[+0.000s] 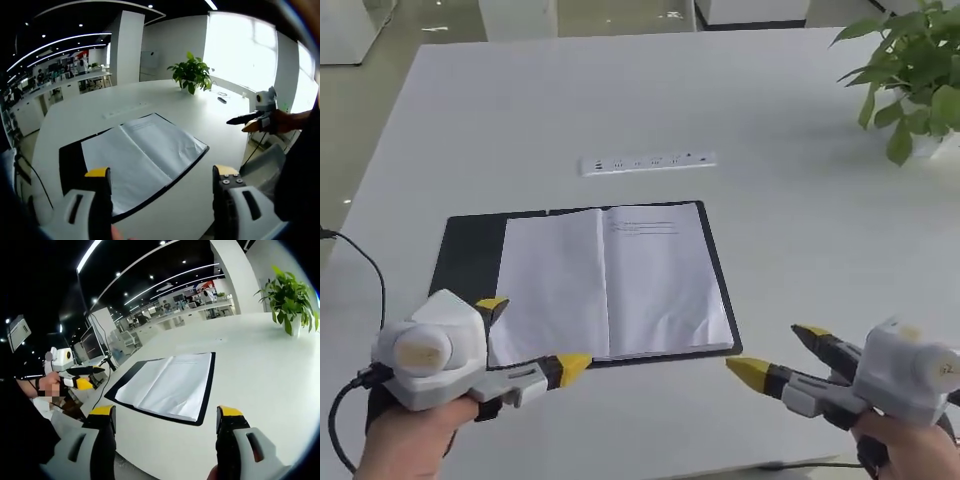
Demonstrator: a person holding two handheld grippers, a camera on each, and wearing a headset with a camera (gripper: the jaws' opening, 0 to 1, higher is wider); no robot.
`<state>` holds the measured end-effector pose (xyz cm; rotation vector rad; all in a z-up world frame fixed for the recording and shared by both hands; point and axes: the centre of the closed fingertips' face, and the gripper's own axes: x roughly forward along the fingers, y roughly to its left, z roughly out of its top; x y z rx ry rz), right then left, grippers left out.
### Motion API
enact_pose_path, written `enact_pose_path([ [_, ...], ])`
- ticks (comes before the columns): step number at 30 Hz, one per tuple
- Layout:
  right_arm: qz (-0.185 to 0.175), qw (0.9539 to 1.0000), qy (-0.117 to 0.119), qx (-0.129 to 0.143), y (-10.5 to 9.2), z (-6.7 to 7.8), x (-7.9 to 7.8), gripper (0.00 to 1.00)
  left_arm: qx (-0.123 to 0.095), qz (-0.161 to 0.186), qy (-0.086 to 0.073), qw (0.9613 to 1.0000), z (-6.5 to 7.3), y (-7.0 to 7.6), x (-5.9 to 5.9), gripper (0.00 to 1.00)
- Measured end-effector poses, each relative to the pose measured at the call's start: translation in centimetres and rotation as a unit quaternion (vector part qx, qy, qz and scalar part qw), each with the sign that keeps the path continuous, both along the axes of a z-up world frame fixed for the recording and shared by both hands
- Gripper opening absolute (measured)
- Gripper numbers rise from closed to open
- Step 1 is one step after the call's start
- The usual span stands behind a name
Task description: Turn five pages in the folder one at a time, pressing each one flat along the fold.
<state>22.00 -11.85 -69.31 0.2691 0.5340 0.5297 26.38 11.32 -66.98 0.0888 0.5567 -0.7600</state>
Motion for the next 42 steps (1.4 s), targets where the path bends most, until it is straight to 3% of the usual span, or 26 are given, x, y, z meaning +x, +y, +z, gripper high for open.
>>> enact_pose_path([
  [12, -0.014, 0.9998, 0.005, 0.011, -0.7, 0.0, -0.1, 0.81, 0.019, -0.070, 0.002, 0.9974, -1.0, -4.8, 1.3, 0.80],
  [18, -0.021, 0.9997, 0.008, 0.013, -1.3, -0.2, -0.2, 0.81, 0.024, -0.113, -0.005, 0.9933, -0.7, -7.7, 2.1, 0.79],
  [23, -0.025, 0.9995, 0.010, 0.017, -1.7, -0.4, -0.5, 0.81, 0.006, -0.125, 0.000, 0.9921, -0.6, -10.1, 3.2, 0.77],
  [26, -0.033, 0.9992, 0.013, 0.021, -2.1, -0.6, -0.6, 0.81, 0.011, -0.136, -0.005, 0.9906, -0.9, -11.5, 3.8, 0.77],
  [30, -0.039, 0.9988, 0.014, 0.023, -2.5, -0.7, -0.7, 0.81, 0.015, -0.145, 0.000, 0.9893, -2.2, -13.2, 4.7, 0.76],
  [37, -0.042, 0.9986, 0.021, 0.025, -3.0, -1.2, -0.8, 0.80, 0.027, -0.154, 0.013, 0.9876, -4.8, -16.4, 5.2, 0.77],
  [42, -0.032, 0.9989, 0.024, 0.025, -2.8, -1.4, -0.8, 0.80, 0.038, -0.152, 0.027, 0.9873, -7.4, -18.6, 5.6, 0.76],
])
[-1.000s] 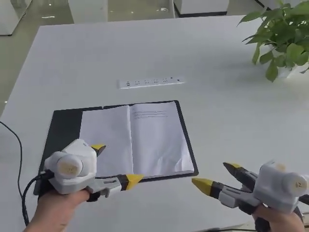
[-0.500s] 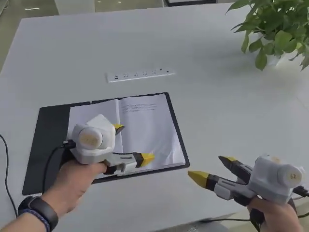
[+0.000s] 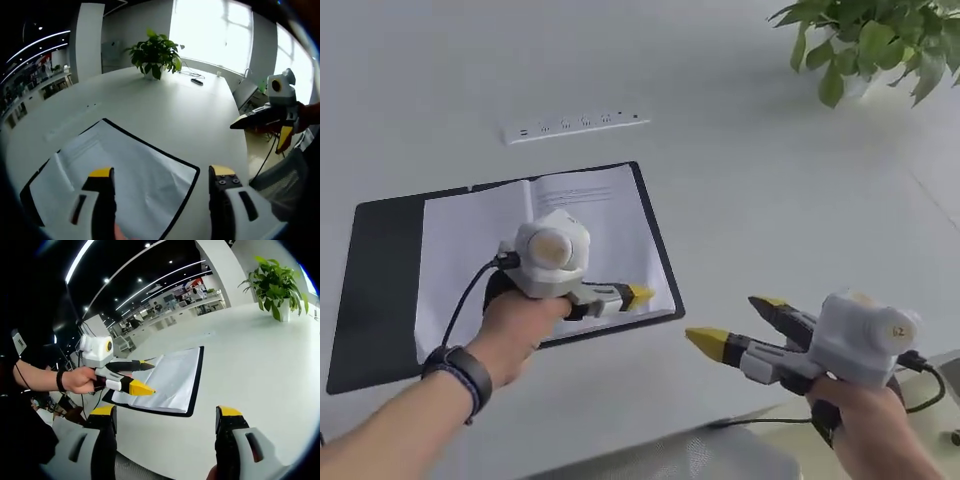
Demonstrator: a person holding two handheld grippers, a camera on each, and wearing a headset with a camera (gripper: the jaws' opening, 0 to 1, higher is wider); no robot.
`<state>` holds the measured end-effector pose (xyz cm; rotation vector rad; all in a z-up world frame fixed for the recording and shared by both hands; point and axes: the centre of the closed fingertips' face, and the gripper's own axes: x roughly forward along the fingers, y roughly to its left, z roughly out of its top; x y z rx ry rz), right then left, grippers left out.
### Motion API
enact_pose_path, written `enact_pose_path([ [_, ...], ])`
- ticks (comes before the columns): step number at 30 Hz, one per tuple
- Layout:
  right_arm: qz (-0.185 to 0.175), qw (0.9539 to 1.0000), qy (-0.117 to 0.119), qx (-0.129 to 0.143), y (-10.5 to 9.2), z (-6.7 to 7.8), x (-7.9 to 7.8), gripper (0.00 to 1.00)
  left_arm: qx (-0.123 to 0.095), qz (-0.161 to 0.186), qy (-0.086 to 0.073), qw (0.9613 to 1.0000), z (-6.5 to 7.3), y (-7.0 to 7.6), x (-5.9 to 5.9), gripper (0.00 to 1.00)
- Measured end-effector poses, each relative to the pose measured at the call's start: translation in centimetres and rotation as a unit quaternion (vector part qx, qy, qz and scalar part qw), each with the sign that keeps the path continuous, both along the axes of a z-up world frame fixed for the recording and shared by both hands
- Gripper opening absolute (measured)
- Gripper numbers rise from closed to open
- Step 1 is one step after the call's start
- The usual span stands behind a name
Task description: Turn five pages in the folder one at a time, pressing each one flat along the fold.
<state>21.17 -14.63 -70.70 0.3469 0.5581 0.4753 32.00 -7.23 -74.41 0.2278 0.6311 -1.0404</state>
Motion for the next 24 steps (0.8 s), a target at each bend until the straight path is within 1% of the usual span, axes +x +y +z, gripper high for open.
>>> enact_pose_path([
  [2, 0.004, 1.0000, 0.002, -0.002, 0.2, -0.1, 0.0, 0.80, 0.006, 0.001, 0.006, 1.0000, -1.0, -0.7, -0.1, 0.76],
  [3, 0.005, 1.0000, 0.003, -0.002, 0.2, -0.1, 0.0, 0.80, 0.009, 0.000, 0.007, 0.9999, -1.3, -1.0, -0.2, 0.76],
  [5, 0.007, 1.0000, 0.003, 0.004, 0.3, -0.1, 0.2, 0.81, 0.022, 0.000, 0.007, 0.9997, -2.3, -1.4, -0.2, 0.76],
  [6, 0.008, 1.0000, 0.004, 0.004, 0.3, -0.1, 0.3, 0.81, 0.024, 0.000, 0.009, 0.9997, -2.6, -1.5, -0.2, 0.77],
  [8, 0.012, 0.9999, 0.006, 0.001, 0.3, -0.2, 0.4, 0.80, 0.029, 0.001, 0.012, 0.9995, -3.2, -1.8, -0.3, 0.77],
  [9, 0.013, 0.9999, 0.006, 0.001, 0.3, -0.2, 0.5, 0.80, 0.035, 0.001, 0.012, 0.9993, -3.6, -1.9, -0.3, 0.77],
  [11, 0.014, 0.9999, 0.003, 0.007, 0.3, 0.0, 0.7, 0.80, 0.043, 0.001, 0.011, 0.9990, -4.3, -2.0, -0.3, 0.77],
  [12, 0.015, 0.9999, 0.003, 0.008, 0.3, 0.1, 0.7, 0.80, 0.053, 0.000, 0.007, 0.9986, -4.6, -1.9, -0.2, 0.77],
  [13, 0.016, 0.9998, 0.003, 0.007, 0.3, 0.0, 0.8, 0.80, 0.082, -0.003, -0.004, 0.9966, -5.2, -1.3, 0.0, 0.76],
  [14, 0.016, 0.9998, 0.004, 0.006, 0.2, 0.0, 0.9, 0.80, 0.083, -0.003, -0.002, 0.9966, -5.5, -1.4, -0.1, 0.76],
  [15, 0.016, 0.9998, 0.005, 0.007, 0.2, -0.1, 0.9, 0.80, 0.078, 0.000, 0.003, 0.9969, -5.7, -1.5, -0.1, 0.76],
  [16, 0.016, 0.9998, 0.006, 0.008, 0.1, -0.2, 0.9, 0.80, 0.081, 0.002, 0.005, 0.9967, -5.9, -1.4, -0.1, 0.76],
  [17, 0.016, 0.9998, 0.006, 0.008, 0.1, -0.2, 0.9, 0.80, 0.087, 0.002, 0.003, 0.9962, -6.0, -1.3, -0.1, 0.75],
  [18, 0.017, 0.9998, 0.007, 0.009, 0.1, -0.2, 0.9, 0.80, 0.100, -0.003, -0.003, 0.9950, -6.3, -1.1, -0.1, 0.74],
  [20, 0.018, 0.9997, 0.009, 0.010, 0.1, -0.4, 0.9, 0.80, 0.103, -0.003, 0.000, 0.9947, -6.6, -1.0, -0.2, 0.73],
  [23, 0.022, 0.9996, 0.013, 0.010, 0.1, -0.7, 1.0, 0.79, 0.089, 0.006, 0.010, 0.9960, -6.4, -1.0, -0.1, 0.73],
  [24, 0.022, 0.9996, 0.014, 0.011, 0.2, -0.8, 1.0, 0.79, 0.088, 0.005, 0.012, 0.9960, -6.4, -0.9, -0.1, 0.73],
])
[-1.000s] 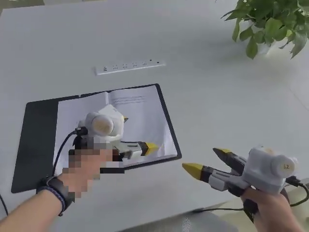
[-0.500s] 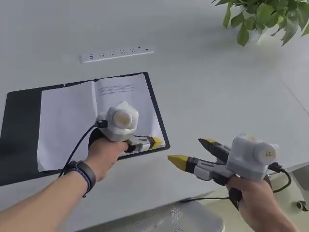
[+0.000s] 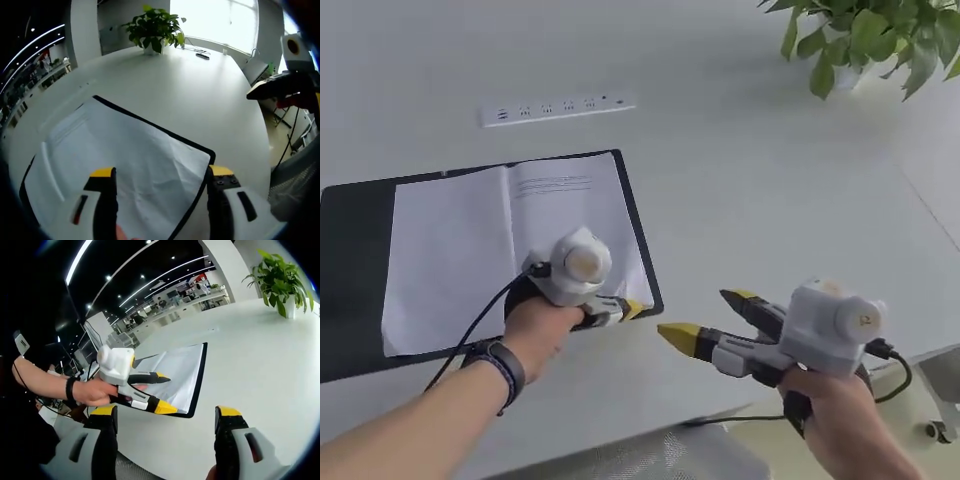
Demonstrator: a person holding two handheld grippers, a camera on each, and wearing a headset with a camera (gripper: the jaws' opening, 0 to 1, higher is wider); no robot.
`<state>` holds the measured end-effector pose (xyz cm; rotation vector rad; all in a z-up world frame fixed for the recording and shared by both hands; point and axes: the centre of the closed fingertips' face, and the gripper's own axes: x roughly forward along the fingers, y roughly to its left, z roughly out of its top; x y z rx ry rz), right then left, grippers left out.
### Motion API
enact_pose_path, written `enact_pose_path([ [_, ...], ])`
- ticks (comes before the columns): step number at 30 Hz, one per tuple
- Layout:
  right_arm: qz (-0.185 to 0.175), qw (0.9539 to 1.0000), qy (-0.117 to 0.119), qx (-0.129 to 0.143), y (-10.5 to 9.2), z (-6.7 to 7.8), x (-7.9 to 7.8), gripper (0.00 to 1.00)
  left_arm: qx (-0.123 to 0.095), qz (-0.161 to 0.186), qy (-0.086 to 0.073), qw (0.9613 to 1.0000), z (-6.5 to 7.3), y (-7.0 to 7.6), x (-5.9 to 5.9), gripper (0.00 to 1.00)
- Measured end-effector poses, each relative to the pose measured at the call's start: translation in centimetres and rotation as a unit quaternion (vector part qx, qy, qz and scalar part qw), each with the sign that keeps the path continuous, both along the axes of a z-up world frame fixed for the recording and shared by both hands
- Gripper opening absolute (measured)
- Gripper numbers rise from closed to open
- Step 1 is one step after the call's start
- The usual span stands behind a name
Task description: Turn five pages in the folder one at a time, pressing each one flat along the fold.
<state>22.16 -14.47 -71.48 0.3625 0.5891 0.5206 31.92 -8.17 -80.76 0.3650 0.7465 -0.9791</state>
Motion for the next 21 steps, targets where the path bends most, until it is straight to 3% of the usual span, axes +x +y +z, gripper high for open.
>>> enact_pose_path([
  [7, 0.003, 1.0000, 0.001, 0.007, 0.32, -0.07, 0.38, 0.78, -0.016, 0.006, 0.013, 0.9998, 0.10, 0.05, 0.12, 0.72],
  [11, 0.006, 0.9999, 0.003, 0.008, 0.48, -0.32, 0.42, 0.78, -0.005, -0.005, 0.006, 1.0000, -0.10, 0.09, 0.09, 0.71],
  [14, 0.007, 0.9999, 0.004, 0.010, 0.51, -0.37, 0.41, 0.78, -0.023, 0.006, 0.016, 0.9996, 0.19, 0.06, 0.11, 0.72],
  [21, 0.010, 0.9999, 0.006, 0.011, 0.40, -0.69, 0.60, 0.77, -0.032, 0.009, 0.027, 0.9991, 0.32, -0.03, 0.09, 0.73],
])
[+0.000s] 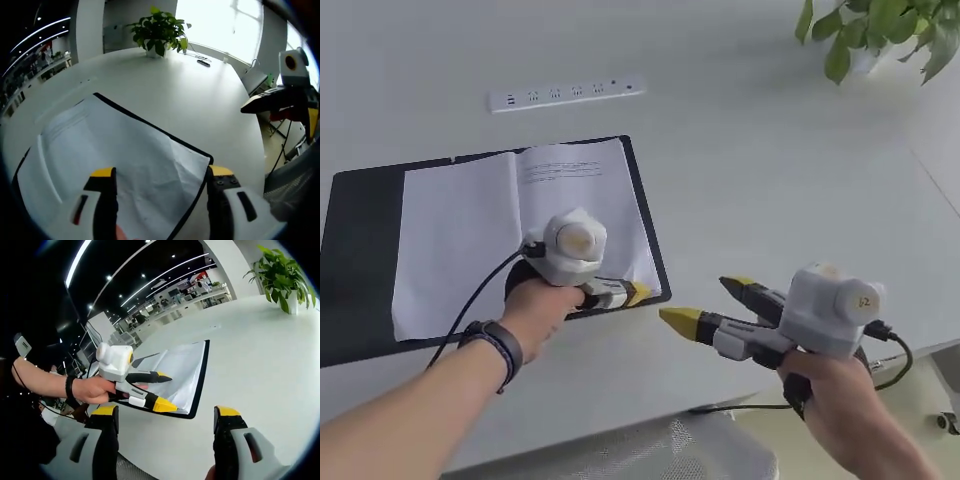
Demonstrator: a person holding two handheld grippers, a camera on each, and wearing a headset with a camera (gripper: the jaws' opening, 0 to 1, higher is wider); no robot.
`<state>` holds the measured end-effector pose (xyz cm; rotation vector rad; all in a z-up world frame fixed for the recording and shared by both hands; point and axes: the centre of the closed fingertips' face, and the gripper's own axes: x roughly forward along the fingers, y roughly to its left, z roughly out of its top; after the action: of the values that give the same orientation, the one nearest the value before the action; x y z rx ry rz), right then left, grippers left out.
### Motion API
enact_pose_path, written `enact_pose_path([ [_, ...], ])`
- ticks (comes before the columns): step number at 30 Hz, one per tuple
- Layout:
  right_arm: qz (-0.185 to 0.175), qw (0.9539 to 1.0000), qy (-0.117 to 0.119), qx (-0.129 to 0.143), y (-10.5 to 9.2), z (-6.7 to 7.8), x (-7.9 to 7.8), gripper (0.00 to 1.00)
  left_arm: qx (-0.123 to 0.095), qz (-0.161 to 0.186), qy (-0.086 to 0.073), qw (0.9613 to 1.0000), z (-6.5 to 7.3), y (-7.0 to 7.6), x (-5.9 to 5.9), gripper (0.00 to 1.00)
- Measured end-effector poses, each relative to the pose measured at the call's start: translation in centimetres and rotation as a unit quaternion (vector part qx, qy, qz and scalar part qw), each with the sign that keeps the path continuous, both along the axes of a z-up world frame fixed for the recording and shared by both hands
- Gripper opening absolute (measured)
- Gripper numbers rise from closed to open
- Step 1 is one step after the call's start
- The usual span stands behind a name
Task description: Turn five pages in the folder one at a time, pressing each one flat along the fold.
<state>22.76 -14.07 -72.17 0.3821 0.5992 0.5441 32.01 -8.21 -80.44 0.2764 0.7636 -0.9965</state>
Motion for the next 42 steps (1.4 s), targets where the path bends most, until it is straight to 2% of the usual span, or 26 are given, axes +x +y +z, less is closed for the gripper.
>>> enact_pose_path([
  [4, -0.001, 1.0000, 0.000, 0.002, -0.1, 0.0, 0.2, 0.77, 0.010, -0.001, -0.007, 0.9999, -0.2, 0.0, 0.0, 0.72],
  [8, -0.002, 1.0000, -0.001, 0.004, -0.1, 0.1, 0.3, 0.77, 0.003, 0.003, -0.002, 1.0000, -0.1, -0.1, 0.0, 0.73],
  [9, -0.002, 1.0000, -0.001, 0.004, -0.1, 0.0, 0.4, 0.77, 0.001, 0.002, 0.002, 1.0000, 0.0, -0.2, -0.1, 0.76],
  [10, -0.002, 1.0000, -0.001, 0.005, -0.1, 0.0, 0.4, 0.77, -0.014, 0.006, 0.017, 0.9997, 0.2, -0.5, -0.3, 0.77],
  [12, -0.002, 1.0000, 0.000, 0.005, -0.1, -0.1, 0.4, 0.76, -0.030, 0.012, 0.024, 0.9992, 0.6, -0.9, -0.3, 0.77],
  [14, -0.002, 1.0000, 0.000, 0.005, -0.1, -0.1, 0.4, 0.76, -0.026, 0.014, 0.021, 0.9994, 0.4, -1.0, -0.1, 0.76],
  [16, -0.003, 1.0000, 0.001, 0.006, -0.2, -0.1, 0.4, 0.76, -0.007, 0.013, 0.001, 0.9999, 0.0, -0.9, 0.1, 0.73],
  [18, -0.003, 1.0000, 0.001, 0.006, -0.2, -0.1, 0.4, 0.76, -0.006, 0.016, -0.001, 0.9998, -0.1, -1.0, 0.1, 0.71],
  [19, -0.004, 1.0000, 0.001, 0.006, -0.2, -0.1, 0.3, 0.76, 0.000, 0.015, -0.009, 0.9998, -0.2, -0.8, 0.2, 0.70],
  [21, -0.005, 1.0000, 0.001, 0.007, -0.3, -0.2, 0.3, 0.76, 0.028, 0.004, -0.038, 0.9989, -0.5, -0.4, 0.4, 0.66],
  [23, -0.006, 1.0000, 0.002, 0.007, -0.4, -0.2, 0.3, 0.76, 0.020, 0.007, -0.032, 0.9993, -0.6, -0.5, 0.3, 0.65],
  [32, -0.012, 0.9997, 0.004, 0.020, -0.2, -0.4, 0.9, 0.74, 0.009, 0.018, -0.031, 0.9993, -0.3, -0.1, 0.9, 0.58],
  [36, -0.006, 0.9997, 0.000, 0.024, 0.0, -0.3, 2.1, 0.73, 0.004, 0.022, -0.030, 0.9993, -0.2, 0.0, 0.9, 0.57],
  [42, -0.001, 0.9990, -0.004, 0.045, 0.8, -0.4, 4.7, 0.67, -0.001, 0.025, -0.027, 0.9993, -0.2, 0.0, 1.1, 0.55],
])
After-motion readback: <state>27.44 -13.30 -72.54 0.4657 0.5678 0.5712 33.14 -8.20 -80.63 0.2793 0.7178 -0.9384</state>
